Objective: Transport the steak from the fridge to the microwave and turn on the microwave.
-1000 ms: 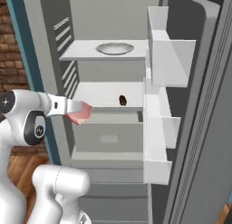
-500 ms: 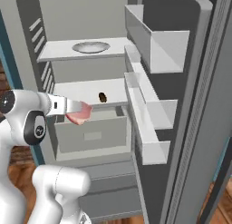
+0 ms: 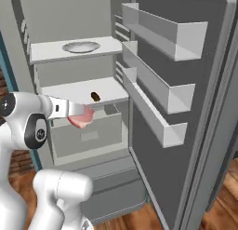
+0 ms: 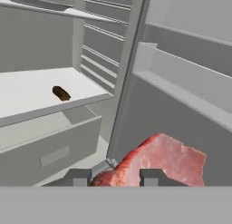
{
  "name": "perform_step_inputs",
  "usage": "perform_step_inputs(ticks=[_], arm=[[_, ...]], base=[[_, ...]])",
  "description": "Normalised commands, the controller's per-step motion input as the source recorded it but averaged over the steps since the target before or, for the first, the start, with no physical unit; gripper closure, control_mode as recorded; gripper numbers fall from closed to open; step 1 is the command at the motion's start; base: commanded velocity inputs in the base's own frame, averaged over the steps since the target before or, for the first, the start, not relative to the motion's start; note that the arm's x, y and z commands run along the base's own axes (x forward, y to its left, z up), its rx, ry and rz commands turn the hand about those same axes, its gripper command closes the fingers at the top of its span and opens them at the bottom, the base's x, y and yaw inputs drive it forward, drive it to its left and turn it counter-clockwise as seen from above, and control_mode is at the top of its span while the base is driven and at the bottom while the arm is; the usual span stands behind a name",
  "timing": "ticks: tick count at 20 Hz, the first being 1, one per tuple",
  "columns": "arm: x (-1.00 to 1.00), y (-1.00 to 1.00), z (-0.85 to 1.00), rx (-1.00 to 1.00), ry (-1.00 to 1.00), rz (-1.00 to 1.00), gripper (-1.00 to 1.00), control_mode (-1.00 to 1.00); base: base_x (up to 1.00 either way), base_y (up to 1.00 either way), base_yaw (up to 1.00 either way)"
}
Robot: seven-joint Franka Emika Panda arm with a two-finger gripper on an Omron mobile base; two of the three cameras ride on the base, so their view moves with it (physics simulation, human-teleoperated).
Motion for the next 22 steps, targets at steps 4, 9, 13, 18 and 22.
perform_step_inputs(ticks=[4, 9, 13, 18, 22], arm=[[0.0, 0.0, 0.0, 0.0, 0.0, 0.0, 1.0, 1.0], [0.0, 0.0, 0.0, 0.0, 0.0, 0.0, 1.0, 1.0], [0.0, 0.0, 0.0, 0.0, 0.0, 0.0, 1.0, 1.0], [0.0, 0.0, 0.0, 0.0, 0.0, 0.0, 1.0, 1.0], [0.0, 0.0, 0.0, 0.0, 0.0, 0.0, 1.0, 1.0]], base=[[-0.1, 0.54, -0.35], [-0.12, 0.53, -0.38], [-0.14, 0.45, -0.37], [-0.17, 0.36, -0.36], [-0.21, 0.27, -0.33]])
